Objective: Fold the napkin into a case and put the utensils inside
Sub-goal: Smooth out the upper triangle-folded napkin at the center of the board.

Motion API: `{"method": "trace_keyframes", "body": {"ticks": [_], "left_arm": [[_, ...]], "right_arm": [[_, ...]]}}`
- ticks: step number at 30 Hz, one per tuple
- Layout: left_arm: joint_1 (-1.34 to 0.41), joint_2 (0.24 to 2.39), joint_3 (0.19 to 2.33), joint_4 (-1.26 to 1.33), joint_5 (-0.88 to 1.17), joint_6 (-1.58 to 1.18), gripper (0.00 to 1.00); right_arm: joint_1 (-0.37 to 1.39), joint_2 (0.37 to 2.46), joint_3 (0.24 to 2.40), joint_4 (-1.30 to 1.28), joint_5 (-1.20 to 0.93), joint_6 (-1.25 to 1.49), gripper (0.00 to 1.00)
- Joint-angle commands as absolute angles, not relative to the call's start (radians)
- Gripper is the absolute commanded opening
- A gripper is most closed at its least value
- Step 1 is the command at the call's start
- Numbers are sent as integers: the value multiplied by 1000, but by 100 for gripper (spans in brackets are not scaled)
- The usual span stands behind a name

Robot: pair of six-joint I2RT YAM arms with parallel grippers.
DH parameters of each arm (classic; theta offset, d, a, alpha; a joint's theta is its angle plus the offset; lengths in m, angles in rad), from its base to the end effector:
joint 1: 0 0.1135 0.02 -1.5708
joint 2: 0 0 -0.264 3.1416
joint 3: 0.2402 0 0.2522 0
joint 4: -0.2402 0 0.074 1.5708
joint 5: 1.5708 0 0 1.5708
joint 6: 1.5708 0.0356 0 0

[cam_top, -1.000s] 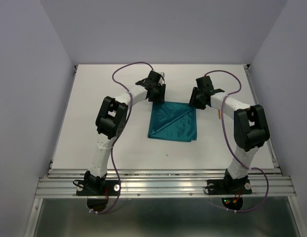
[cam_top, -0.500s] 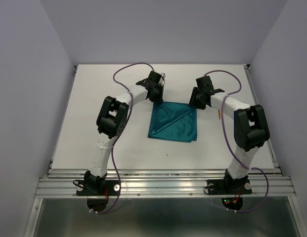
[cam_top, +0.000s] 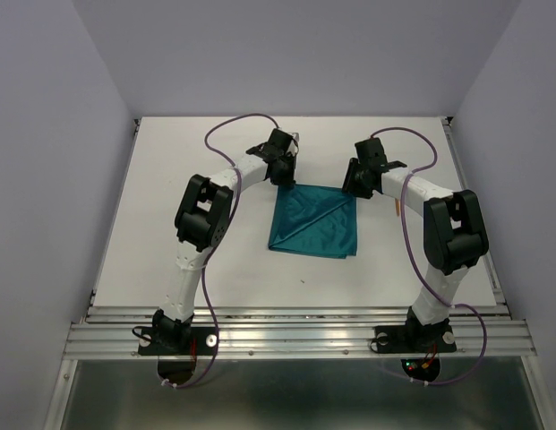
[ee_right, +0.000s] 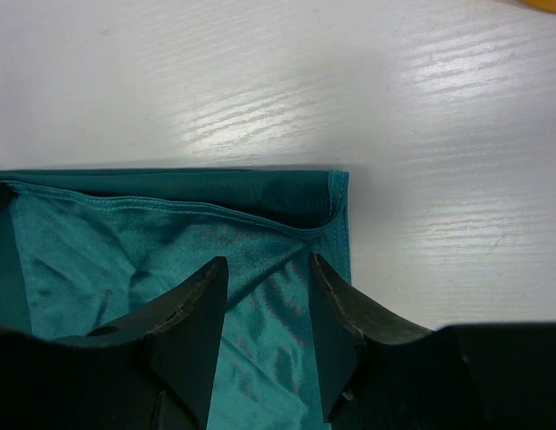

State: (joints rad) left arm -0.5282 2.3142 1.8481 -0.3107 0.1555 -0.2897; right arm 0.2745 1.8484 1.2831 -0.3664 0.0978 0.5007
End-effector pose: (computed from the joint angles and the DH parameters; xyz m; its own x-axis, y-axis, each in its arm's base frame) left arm 0.4484 -0.2680 0.1748 -0.7497 0.1107 -0.6524 0.3956 0.8653 -0.3078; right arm 0.3827 0.1042 0.1990 -0.7803 0.2766 -0.5609 0.1834 0.9587 0.2176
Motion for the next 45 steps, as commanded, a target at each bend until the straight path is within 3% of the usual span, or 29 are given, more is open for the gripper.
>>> {"method": "trace_keyframes", "body": {"ticks": [1,28,31,33,39,45], "left_arm": [[-526,2226,1844,-296,135,-287,0],[-508,2171,1778,-261,121,-304,0],[-508,2172,1772,-259,124,-305,0],[-505,2172,1769,-259,124,-305,0],[-506,2169,1764,-258,127,-305,0],[-506,2169,1758,-255,146,-311,0]], "right_arm": [[268,1844,1308,-348,110,497,47],[268,1888,1364,-348,86,495,47],[268,1902,1376,-348,84,495,43],[268,1911,1387,-348,83,495,34],[268,1937,1397,-348,78,494,20],[268,1962,1405,-348,84,494,18]]}}
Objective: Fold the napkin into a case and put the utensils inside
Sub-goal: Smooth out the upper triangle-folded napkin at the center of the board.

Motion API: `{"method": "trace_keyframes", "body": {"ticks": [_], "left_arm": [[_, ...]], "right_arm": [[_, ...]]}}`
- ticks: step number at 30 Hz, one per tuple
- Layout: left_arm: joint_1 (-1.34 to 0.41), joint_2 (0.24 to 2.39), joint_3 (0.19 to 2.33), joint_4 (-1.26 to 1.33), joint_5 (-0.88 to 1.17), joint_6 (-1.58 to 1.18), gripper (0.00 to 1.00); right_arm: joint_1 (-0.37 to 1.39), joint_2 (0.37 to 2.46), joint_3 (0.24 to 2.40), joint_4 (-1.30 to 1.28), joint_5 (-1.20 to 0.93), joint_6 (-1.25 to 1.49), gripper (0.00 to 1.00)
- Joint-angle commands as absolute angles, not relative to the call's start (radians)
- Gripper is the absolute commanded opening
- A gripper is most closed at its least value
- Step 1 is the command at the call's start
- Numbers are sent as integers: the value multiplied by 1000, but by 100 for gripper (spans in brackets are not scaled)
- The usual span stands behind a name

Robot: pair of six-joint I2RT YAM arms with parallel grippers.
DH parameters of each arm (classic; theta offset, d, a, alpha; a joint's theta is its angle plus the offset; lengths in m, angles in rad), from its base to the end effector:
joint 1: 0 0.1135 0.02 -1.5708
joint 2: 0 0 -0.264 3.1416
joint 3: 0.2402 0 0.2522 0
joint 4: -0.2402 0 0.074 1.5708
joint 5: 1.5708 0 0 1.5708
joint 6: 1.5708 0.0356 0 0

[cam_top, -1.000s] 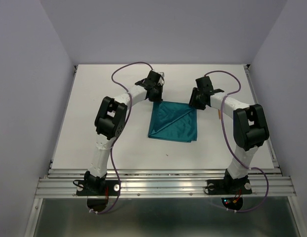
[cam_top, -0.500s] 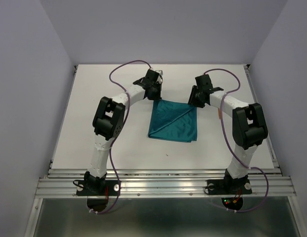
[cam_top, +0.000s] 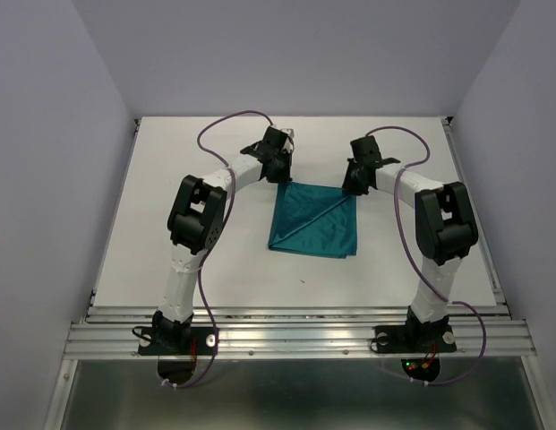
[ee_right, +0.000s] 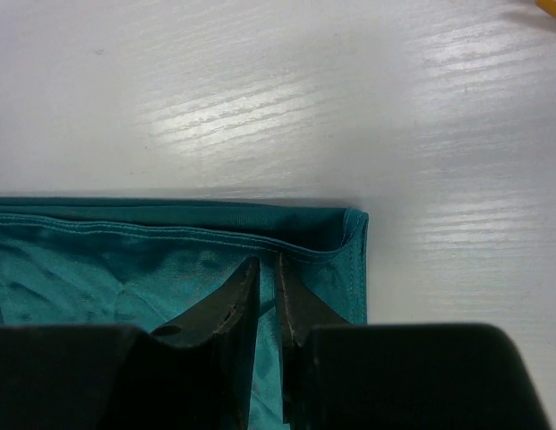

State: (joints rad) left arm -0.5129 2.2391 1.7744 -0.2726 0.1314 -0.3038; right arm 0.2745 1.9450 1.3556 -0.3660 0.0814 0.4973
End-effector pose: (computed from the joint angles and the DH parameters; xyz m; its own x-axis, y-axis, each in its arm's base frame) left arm 0.4424 -0.2545 0.1911 -0.7298 0.0706 -0.6800 0.3696 0.8775 -0.3055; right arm 0.4019 0.1102 0.1835 -0.7981 0.2692 -0.5390 0.1772 0.9599 0.2170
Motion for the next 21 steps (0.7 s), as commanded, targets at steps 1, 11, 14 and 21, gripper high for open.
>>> {"method": "trace_keyframes", "body": {"ticks": [1,11,14,21], "left_arm": [[-506,2168,1753,-253,147,-311,0],[-508,2134,1733,-270,143,-318,21],[-511,2094,1729,-284,112,-324,50],[-528,1955,1663,-314,45,-356,74]], "right_arm": [[268,1971,1408,-348,86,494,18],[268,1996,1399,-350,110,483,18],[268,1979,1399,-350,97,480,18],[268,1861,1378,-344,43,483,21]]}}
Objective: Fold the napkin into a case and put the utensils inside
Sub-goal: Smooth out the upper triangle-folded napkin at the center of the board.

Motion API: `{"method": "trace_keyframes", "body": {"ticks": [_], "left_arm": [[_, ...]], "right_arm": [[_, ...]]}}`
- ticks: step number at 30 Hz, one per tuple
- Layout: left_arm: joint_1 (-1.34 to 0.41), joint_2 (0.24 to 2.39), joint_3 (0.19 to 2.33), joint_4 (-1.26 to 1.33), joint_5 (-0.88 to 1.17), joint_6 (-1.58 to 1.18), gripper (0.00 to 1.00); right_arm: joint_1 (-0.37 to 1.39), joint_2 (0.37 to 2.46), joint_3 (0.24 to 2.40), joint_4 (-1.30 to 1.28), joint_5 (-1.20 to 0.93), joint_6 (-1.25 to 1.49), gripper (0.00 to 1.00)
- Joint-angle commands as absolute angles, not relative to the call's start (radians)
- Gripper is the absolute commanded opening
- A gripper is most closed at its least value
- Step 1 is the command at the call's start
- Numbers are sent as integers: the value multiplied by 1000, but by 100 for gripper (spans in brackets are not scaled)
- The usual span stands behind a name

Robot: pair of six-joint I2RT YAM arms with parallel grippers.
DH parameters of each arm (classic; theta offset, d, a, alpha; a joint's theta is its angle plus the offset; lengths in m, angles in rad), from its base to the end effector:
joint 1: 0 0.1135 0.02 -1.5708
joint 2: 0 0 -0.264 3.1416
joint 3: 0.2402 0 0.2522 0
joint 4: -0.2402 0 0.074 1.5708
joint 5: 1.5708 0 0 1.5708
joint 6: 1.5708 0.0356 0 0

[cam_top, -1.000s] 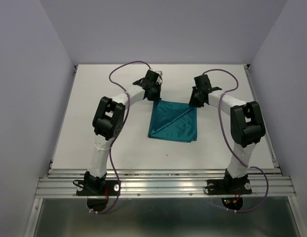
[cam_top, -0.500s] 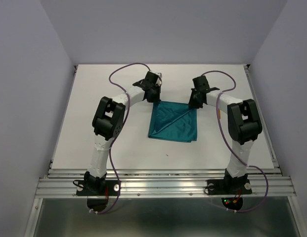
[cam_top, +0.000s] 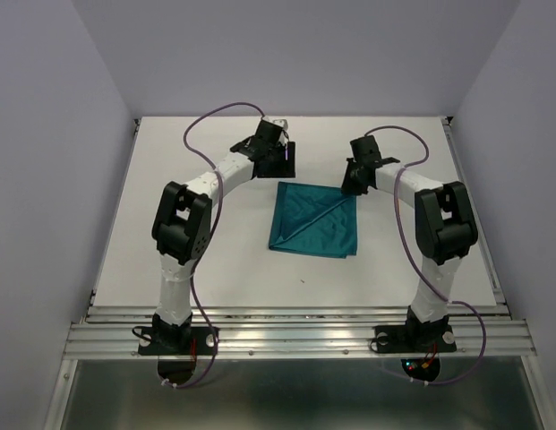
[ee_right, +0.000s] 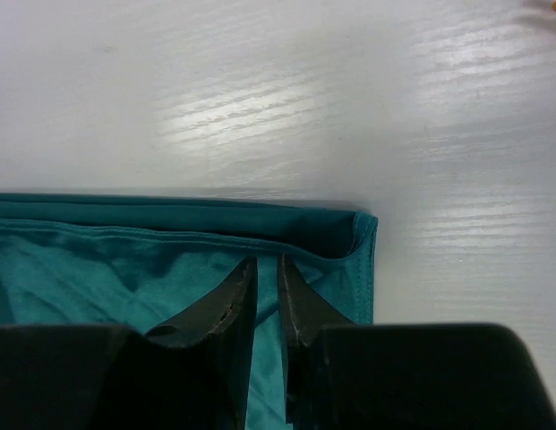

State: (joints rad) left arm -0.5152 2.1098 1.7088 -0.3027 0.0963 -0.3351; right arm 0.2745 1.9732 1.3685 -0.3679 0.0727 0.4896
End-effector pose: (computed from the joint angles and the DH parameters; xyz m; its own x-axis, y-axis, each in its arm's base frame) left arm 0.4229 -0.2434 0.2289 -0.7140 0.0281 -0.6996 0.3382 0.8887 -0.3095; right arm 0.4056 0.1115 0.1760 -0.8106 0.2590 -0.5252 0.1702 0.9624 0.2119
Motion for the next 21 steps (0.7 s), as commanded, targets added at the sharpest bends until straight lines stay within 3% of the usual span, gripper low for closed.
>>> {"method": "trace_keyframes", "body": {"ticks": [1,3,6,7,9,13,21], "left_arm": [[-531,1936,1617,-311,41,-363,74],[-543,1881,1559,-299,52,-380,69],[-558,1820,1406,-267,109,-396,46],[-567,1784,1326,-243,130,-409,27],[-571,1744,1251,-212,220,-428,0],[-580,1694,1064,-100,339,-483,0],[-598,1661,979,-77,298,-505,0]], "right_arm": [[268,1824,1353,-339,35,488,22],[268,1795,1321,-333,11,498,22],[294,1756,1286,-324,-40,508,22],[310,1752,1269,-324,-46,512,22],[353,1752,1259,-328,-46,514,22],[393,1772,1235,-307,-69,541,22],[413,1813,1227,-290,-72,554,22]]}}
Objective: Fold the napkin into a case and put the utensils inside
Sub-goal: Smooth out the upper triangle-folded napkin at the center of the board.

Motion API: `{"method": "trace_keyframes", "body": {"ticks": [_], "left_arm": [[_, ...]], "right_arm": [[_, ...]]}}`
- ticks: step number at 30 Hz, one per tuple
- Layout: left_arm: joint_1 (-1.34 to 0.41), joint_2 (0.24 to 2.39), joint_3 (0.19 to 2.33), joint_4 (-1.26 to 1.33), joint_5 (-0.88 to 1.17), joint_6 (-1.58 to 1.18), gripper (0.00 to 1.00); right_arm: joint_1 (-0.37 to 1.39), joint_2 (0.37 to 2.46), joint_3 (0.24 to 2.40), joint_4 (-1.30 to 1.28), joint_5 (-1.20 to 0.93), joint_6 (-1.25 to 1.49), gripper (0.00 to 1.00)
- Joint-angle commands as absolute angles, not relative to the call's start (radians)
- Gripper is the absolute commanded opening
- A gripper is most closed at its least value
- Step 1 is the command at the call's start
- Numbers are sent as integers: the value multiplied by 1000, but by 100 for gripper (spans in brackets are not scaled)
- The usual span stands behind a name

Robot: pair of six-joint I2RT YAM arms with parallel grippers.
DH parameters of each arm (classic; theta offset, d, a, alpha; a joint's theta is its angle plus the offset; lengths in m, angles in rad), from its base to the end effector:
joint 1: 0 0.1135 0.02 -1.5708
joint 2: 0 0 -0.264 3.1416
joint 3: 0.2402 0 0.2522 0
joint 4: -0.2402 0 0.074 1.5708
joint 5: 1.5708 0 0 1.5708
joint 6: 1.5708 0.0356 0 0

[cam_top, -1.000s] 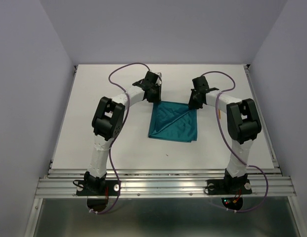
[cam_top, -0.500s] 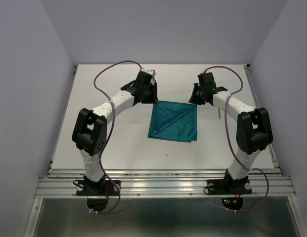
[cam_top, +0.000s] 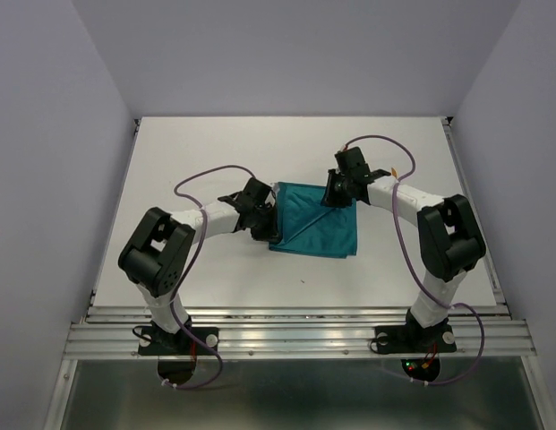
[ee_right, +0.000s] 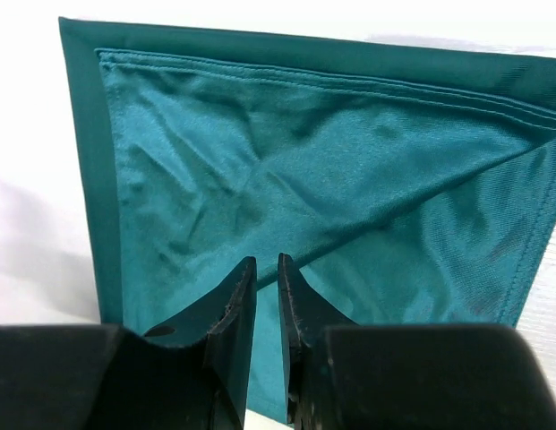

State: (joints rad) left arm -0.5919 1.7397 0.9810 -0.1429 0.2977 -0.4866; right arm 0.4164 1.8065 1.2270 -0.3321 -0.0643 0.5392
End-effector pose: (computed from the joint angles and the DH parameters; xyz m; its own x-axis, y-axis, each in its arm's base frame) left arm 0.2850 -0.2042 0.1640 -0.8954 0.0633 -0.4408 0.3006 0.8162 -0.4935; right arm 0.3526 0.1584 0.1997 -0.8461 0.1861 -0.4995 -0.0060 0.9337 0.3581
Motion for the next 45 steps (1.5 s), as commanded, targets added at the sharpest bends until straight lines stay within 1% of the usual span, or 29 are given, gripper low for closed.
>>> {"method": "trace_keyframes", "body": {"ticks": [1,5,10,18,22,27,30,35,45], "left_arm": [[-598,1666,977,-81,288,-505,0],[-601,1675,999,-117,242,-495,0],[-615,1602,1045,-159,196,-477,0],[-666,1577,1091,-204,216,-465,0],[-687,1591,1080,-186,253,-466,0],[-696,1620,1057,-164,267,-460,0],[-696,1628,1042,-152,244,-456,0],[-695,1670,1028,-141,117,-454,0],[-693,1724,980,-109,40,-497,0]], "right_arm": [[413,1818,1229,-291,-72,554,22],[413,1821,1229,-295,-74,551,21],[413,1818,1226,-298,-78,546,21],[413,1881,1249,-298,-66,542,21],[413,1942,1262,-296,-51,535,21],[413,1951,1267,-293,-51,538,21],[413,1944,1267,-293,-46,537,21],[413,1940,1262,-295,-43,535,21],[413,1928,1253,-295,-26,535,21]]}}
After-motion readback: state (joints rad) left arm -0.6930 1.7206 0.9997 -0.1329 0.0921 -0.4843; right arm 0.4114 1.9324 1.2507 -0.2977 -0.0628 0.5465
